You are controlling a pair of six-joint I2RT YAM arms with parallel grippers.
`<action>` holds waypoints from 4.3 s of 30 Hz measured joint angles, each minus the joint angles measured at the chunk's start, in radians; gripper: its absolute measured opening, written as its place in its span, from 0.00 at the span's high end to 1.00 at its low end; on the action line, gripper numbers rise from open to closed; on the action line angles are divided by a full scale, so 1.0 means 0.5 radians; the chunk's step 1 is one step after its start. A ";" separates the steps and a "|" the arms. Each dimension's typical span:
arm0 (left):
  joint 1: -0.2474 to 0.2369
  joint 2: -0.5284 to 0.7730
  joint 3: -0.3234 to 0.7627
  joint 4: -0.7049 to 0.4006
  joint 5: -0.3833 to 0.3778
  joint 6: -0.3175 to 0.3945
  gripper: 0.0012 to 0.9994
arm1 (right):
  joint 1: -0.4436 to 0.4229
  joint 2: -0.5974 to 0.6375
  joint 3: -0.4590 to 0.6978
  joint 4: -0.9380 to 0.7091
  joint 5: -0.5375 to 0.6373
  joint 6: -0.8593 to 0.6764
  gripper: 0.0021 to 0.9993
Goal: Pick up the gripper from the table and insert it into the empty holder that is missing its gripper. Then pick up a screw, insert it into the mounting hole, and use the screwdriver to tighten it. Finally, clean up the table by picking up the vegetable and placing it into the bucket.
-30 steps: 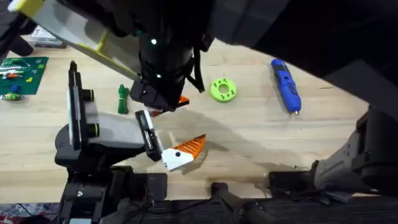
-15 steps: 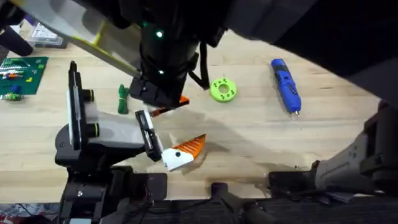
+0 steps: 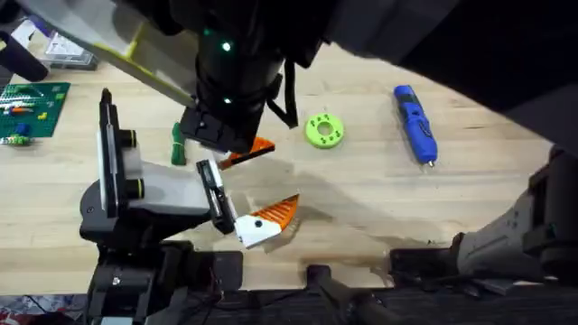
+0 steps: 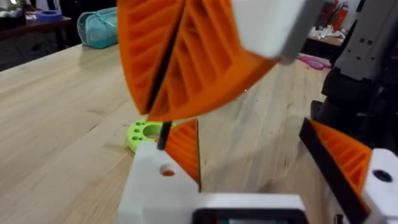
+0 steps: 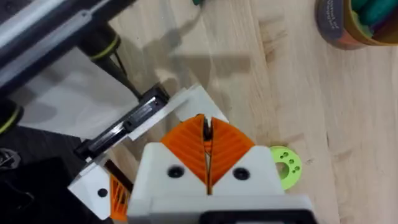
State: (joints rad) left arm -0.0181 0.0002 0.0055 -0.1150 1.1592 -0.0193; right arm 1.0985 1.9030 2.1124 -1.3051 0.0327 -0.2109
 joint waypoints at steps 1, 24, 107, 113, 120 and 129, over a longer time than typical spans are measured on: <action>0.000 0.000 0.000 0.000 0.000 0.000 0.01 | 0.000 0.000 0.000 0.000 0.000 0.000 0.99; 0.000 0.000 0.000 0.001 0.000 0.000 0.01 | 0.000 0.000 0.000 -0.031 0.000 -0.030 0.99; 0.000 0.000 0.000 0.002 -0.005 -0.015 0.01 | 0.000 0.082 0.004 -0.075 -0.054 -0.045 0.99; 0.000 0.000 0.000 0.002 -0.005 -0.015 0.01 | 0.000 0.082 0.004 -0.075 -0.054 -0.045 0.99; 0.000 0.000 0.000 0.002 -0.006 -0.015 0.01 | 0.000 0.081 0.004 -0.075 -0.054 -0.045 0.99; 0.000 0.000 0.000 0.002 -0.006 -0.015 0.01 | 0.000 0.085 0.004 -0.077 -0.054 -0.045 0.99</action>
State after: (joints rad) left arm -0.0181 0.0002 0.0055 -0.1143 1.1564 -0.0269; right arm 1.0985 1.9453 2.1143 -1.3433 0.0059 -0.2333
